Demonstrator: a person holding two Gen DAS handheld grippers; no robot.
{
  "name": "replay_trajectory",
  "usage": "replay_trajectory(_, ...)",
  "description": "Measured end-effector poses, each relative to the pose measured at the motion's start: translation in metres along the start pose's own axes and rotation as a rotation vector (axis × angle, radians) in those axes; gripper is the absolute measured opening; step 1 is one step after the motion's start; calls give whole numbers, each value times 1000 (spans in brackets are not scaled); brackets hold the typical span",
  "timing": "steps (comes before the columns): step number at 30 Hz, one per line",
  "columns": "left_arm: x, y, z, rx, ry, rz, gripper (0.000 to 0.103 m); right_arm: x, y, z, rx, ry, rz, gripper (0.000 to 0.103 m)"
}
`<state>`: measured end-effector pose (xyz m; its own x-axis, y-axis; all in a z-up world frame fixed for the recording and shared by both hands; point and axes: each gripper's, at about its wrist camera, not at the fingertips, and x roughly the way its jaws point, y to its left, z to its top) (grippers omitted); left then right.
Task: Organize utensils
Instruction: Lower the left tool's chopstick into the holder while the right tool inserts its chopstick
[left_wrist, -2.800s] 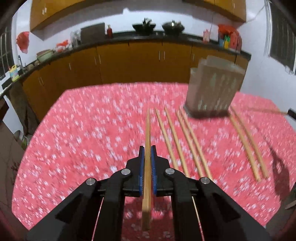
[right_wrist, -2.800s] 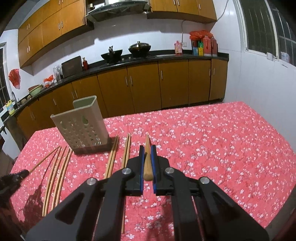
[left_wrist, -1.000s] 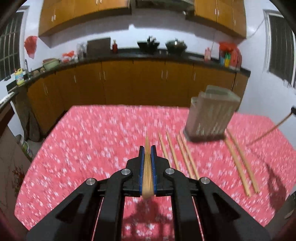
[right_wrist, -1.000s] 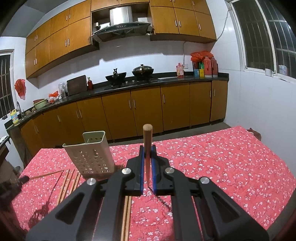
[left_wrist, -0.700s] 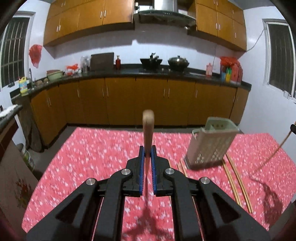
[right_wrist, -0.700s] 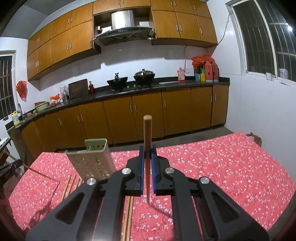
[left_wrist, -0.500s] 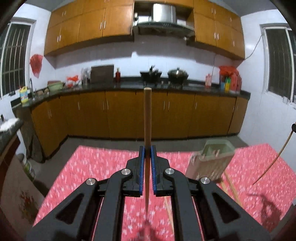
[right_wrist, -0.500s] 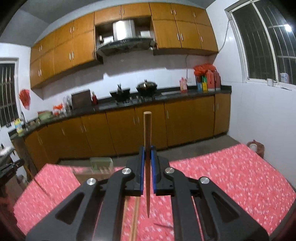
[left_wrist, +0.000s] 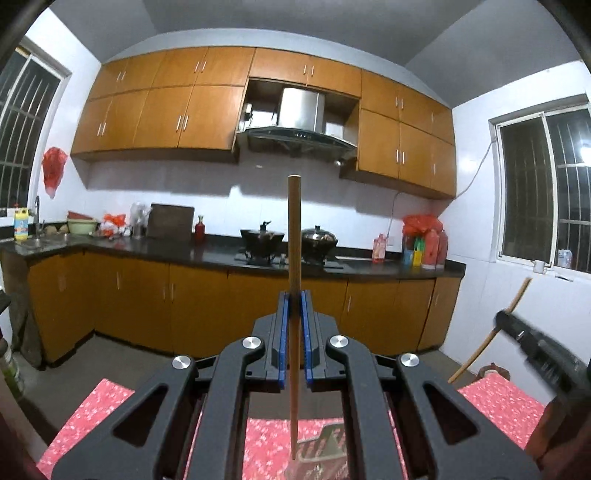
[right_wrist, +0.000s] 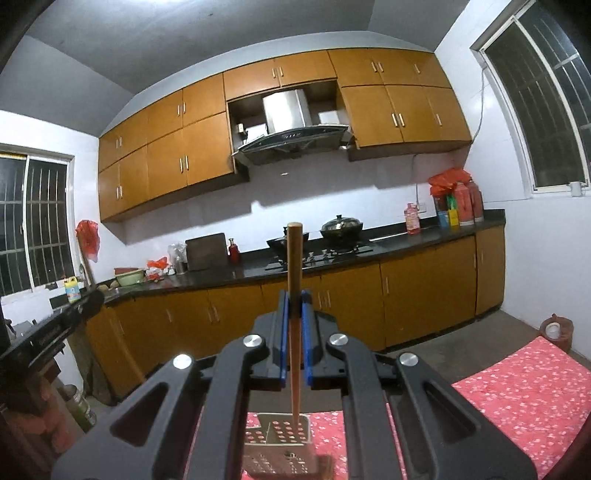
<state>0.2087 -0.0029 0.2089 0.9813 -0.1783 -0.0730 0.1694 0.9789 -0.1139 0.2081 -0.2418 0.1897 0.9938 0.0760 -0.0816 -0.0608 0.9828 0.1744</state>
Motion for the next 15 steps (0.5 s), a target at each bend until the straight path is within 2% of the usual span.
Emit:
replay_trajectory(7, 42, -8, -33, -54, 75, -26, 7, 43, 4, -32, -8, 91, -17, 8)
replay_trajectory(13, 63, -10, -64, -47, 164, -40, 7, 56, 8, -50, -20, 142, -7, 8)
replay_trajectory(15, 66, -11, -70, -43, 187, -40, 8, 56, 8, -54, -19, 145, -5, 12)
